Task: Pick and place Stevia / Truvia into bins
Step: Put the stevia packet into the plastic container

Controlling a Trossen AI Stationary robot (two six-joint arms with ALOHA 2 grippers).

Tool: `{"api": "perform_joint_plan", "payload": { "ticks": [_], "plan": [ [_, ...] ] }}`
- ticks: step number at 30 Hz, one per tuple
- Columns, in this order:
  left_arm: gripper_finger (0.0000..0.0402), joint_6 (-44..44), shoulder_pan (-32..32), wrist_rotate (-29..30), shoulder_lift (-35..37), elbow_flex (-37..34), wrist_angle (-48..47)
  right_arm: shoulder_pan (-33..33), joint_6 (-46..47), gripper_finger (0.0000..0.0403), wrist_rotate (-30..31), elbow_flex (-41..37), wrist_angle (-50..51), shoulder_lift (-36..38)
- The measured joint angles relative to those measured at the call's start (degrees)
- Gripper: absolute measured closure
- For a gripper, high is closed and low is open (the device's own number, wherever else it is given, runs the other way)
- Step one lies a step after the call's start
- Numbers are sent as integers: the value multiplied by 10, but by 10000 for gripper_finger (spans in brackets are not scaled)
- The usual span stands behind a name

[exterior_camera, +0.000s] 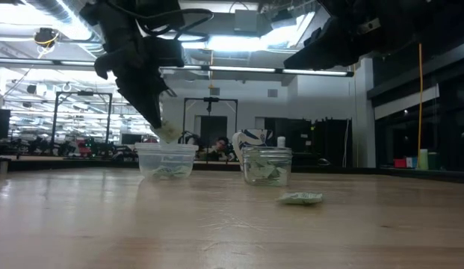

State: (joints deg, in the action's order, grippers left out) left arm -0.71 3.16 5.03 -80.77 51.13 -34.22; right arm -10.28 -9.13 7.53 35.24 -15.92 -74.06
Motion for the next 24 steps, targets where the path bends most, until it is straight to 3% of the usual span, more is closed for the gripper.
{"api": "perform_joint_plan", "payload": {
  "ticks": [14,24],
  "plan": [
    [396,0,0,1,0,-21,17,0,0,389,0,0,0,0],
    [345,0,0,50,0,-21,39,0,0,389,0,0,5,0]
  ]
}}
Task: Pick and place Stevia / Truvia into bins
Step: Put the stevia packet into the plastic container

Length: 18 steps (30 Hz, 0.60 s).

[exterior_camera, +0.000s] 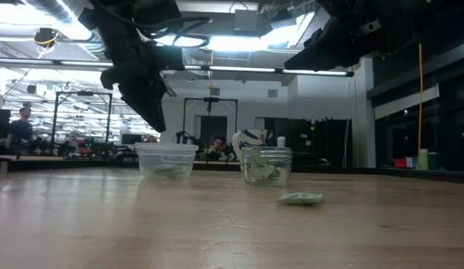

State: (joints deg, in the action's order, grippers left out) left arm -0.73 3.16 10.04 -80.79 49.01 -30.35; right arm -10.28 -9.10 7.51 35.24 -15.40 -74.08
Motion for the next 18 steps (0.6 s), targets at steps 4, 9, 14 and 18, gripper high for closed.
{"api": "perform_joint_plan", "payload": {
  "ticks": [4,9,14,18],
  "plan": [
    [319,0,0,15,0,0,0,0,0,389,0,0,1,0],
    [303,0,0,29,1,0,0,0,0,389,0,0,1,0],
    [308,-7,-3,14,3,0,6,1,-2,389,0,0,-2,0],
    [335,-53,-14,5,4,0,6,6,-2,389,0,0,-2,0]
  ]
}}
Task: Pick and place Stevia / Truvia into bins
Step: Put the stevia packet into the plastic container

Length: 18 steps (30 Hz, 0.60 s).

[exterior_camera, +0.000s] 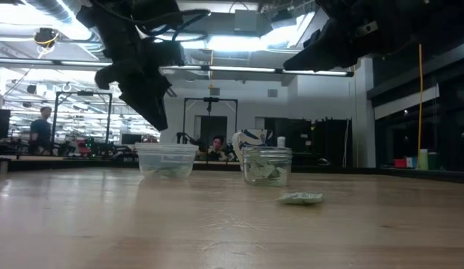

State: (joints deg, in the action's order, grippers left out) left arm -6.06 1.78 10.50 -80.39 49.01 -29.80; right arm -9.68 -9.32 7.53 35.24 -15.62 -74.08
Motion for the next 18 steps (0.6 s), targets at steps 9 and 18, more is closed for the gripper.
{"api": "perform_joint_plan", "payload": {
  "ticks": [9,18],
  "plan": [
    [399,-36,-40,2,85,0,-4,2,23,389,0,0,9,0],
    [399,-30,-101,1,199,-77,119,-5,63,389,0,0,18,0]
  ]
}}
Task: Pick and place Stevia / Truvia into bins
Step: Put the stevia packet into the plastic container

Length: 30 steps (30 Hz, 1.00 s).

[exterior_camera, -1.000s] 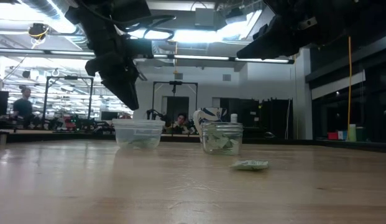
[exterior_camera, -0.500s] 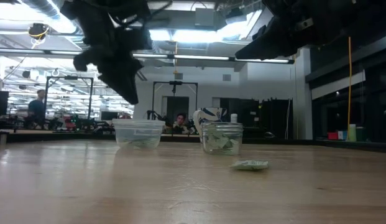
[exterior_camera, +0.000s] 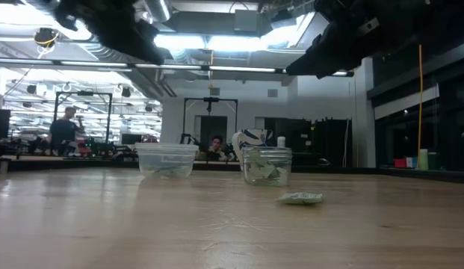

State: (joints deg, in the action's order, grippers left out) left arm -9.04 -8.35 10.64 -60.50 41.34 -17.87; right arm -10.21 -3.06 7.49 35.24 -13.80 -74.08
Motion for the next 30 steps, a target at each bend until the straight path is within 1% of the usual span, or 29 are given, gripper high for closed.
{"api": "perform_joint_plan", "payload": {
  "ticks": [4,7,12,16,19,24,26,30],
  "plan": [
    [400,21,-43,14,34,-62,81,-18,36,389,4,0,-2,0],
    [399,22,-74,34,46,-104,151,-41,90,397,48,0,0,0],
    [400,23,-102,49,48,-151,234,-85,154,399,87,3,15,-1],
    [399,20,-108,52,48,-175,280,-119,214,400,137,45,115,-16],
    [400,13,-108,54,48,-193,307,-135,256,401,166,88,186,-45],
    [399,20,-108,53,48,-204,312,-155,266,401,169,161,237,-114],
    [400,31,-108,53,48,-204,315,-165,272,401,169,200,306,-139],
    [399,52,-108,49,47,-204,324,-188,324,401,171,291,441,-192]
  ]
}}
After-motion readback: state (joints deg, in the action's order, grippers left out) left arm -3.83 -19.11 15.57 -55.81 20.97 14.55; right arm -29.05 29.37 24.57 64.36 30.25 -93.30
